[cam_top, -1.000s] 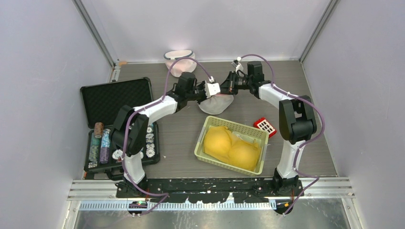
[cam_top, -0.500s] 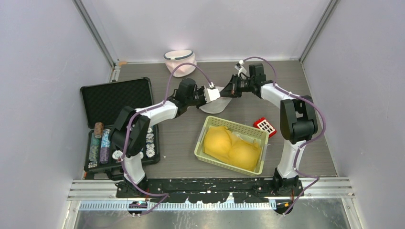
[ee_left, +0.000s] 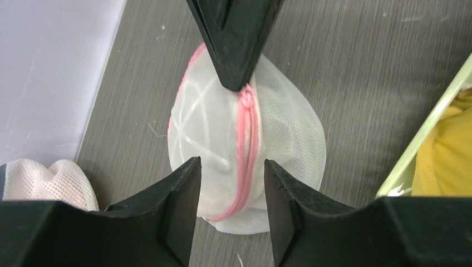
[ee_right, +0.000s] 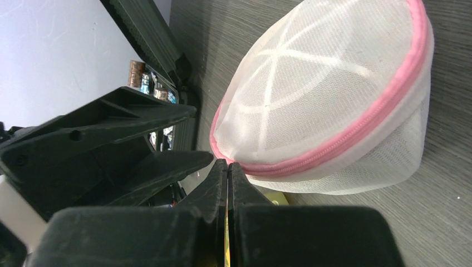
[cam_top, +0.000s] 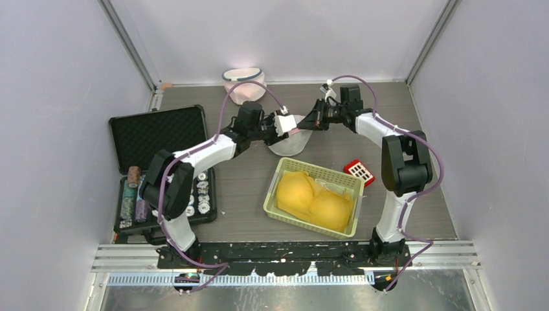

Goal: Unzip the laundry bag and remove the bra
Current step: Unzip the laundry bag at the center of the board.

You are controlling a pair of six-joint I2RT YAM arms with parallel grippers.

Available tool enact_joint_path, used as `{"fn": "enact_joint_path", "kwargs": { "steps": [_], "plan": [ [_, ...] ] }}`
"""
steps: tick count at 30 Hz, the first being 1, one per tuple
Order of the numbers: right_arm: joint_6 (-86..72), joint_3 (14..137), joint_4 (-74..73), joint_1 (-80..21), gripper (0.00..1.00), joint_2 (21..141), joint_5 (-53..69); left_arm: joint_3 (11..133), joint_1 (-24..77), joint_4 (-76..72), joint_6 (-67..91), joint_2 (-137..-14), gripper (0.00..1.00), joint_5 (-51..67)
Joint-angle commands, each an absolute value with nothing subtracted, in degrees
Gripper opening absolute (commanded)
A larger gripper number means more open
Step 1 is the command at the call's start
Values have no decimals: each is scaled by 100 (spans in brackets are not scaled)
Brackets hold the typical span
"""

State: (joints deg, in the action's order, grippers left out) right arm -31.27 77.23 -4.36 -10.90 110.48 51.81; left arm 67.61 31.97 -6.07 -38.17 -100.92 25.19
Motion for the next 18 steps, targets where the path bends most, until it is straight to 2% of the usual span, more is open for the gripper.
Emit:
{"fn": "enact_joint_path", "kwargs": {
  "steps": [1, 5, 12, 18],
  "plan": [
    [-3325, 7769, -111, -1163, 1, 10668, 5298, 7233, 3207, -292, -3617, -9841, 49, 2889],
    [-3340, 7722, -92, -1207, 1, 10609, 5276, 7663, 3214, -22, -3459, -10066, 50, 3091],
    [-3341, 7674, -103, -1247, 1, 10517, 5259, 8632, 3278, 830, -3143, -10730, 38, 3227],
    [-3315, 7637, -144, -1253, 1, 10469, 5205, 8501, 3278, 914, -3215, -10752, 35, 3268]
  ]
}}
